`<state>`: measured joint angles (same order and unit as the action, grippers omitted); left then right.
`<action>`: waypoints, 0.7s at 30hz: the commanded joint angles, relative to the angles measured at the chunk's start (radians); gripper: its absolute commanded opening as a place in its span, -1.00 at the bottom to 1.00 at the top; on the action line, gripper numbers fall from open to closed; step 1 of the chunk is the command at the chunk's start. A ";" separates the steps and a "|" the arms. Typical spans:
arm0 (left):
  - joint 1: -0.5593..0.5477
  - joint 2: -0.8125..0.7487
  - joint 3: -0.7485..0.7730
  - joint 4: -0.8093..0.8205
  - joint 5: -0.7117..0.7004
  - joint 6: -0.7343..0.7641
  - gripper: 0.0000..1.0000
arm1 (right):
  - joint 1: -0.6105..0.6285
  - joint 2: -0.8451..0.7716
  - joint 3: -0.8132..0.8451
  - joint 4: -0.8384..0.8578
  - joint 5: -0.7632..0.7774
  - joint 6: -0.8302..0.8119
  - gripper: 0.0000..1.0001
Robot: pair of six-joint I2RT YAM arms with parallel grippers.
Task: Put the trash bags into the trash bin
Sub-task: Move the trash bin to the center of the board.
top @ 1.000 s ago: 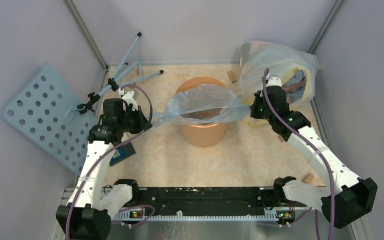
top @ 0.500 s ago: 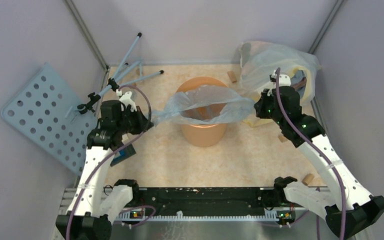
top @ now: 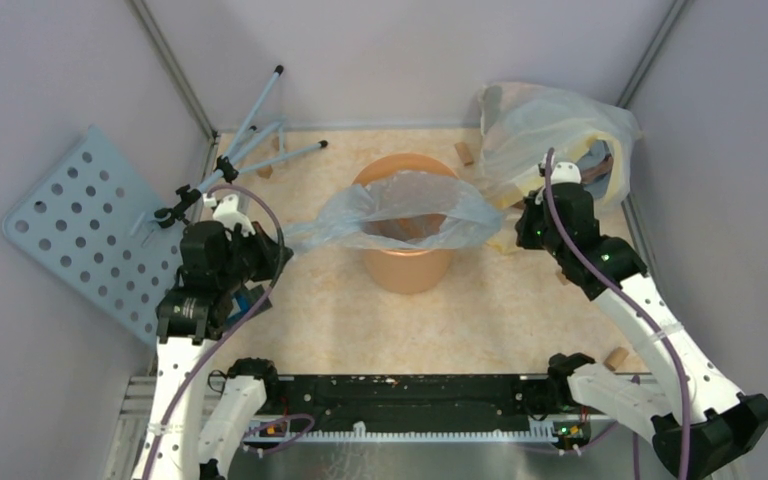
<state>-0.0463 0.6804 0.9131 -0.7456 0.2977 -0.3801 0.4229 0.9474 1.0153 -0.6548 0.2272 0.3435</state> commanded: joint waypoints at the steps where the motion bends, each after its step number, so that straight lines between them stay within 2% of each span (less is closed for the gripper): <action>1: 0.005 -0.011 0.085 0.017 0.035 -0.014 -1.00 | 0.001 -0.010 0.059 0.015 0.041 -0.004 -1.00; 4: 0.005 -0.027 0.080 0.029 0.101 -0.014 -1.00 | 0.001 -0.029 0.062 0.009 0.013 -0.003 -0.99; 5: 0.005 -0.034 0.069 0.040 0.124 -0.017 -1.00 | 0.001 -0.039 0.055 0.014 -0.025 -0.006 -0.78; 7: 0.005 -0.042 0.051 0.051 0.141 -0.024 -1.00 | 0.001 -0.061 0.043 0.024 -0.133 0.000 -0.12; 10: 0.005 -0.032 0.023 0.059 0.159 -0.029 -1.00 | 0.002 -0.106 0.021 0.051 -0.279 0.051 0.20; 16: 0.004 -0.027 -0.012 0.098 0.171 -0.045 -1.00 | 0.001 -0.146 -0.069 0.164 -0.518 0.202 0.40; 21: 0.005 -0.020 -0.009 0.087 0.135 -0.034 -1.00 | 0.001 -0.146 -0.174 0.319 -0.602 0.381 0.64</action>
<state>-0.0463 0.6594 0.9051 -0.7063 0.4469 -0.4164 0.4229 0.7956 0.9001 -0.4854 -0.2523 0.5533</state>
